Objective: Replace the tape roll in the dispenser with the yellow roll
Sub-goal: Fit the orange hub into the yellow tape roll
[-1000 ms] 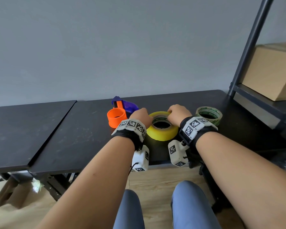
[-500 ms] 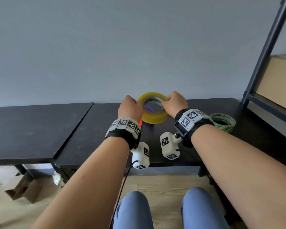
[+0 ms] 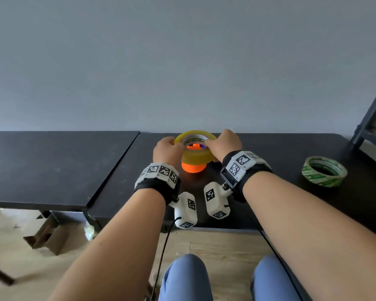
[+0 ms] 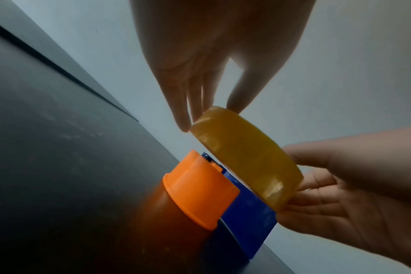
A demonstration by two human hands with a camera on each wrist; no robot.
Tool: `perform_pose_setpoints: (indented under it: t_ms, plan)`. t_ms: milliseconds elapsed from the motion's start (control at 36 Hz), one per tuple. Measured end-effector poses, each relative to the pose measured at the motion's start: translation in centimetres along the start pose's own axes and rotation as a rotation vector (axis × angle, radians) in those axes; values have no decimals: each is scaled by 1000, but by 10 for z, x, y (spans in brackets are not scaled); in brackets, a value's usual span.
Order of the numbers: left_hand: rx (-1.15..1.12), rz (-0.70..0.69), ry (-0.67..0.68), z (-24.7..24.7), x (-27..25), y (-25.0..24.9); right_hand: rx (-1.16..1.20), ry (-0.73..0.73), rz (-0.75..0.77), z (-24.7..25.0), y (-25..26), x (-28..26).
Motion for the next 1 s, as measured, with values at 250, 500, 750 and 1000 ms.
perform_pose_setpoints:
  t_ms: [250, 500, 750, 1000]
  plan:
    - [9, -47, 57, -13, 10, -1, -45, -7, -46, -10, -11, 9]
    - [44, -34, 67, -16, 24, 2, -30, 11, -58, -19, -9, 10]
    - [71, 8, 131, -25, 32, 15, -49, 27, -69, -30, -17, 13]
    - [297, 9, 230, -41, 31, 28, -260, 87, 84, -36, -5, 10]
Point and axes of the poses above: each hand's wrist, its own x-axis towards the middle knuckle, its own z-axis out of the back of the hand, y = z × x, the point moved 8 cm from there along x, towards the middle knuckle, and after that the axes turned 8 degrees about x, right-handed, at the moved point
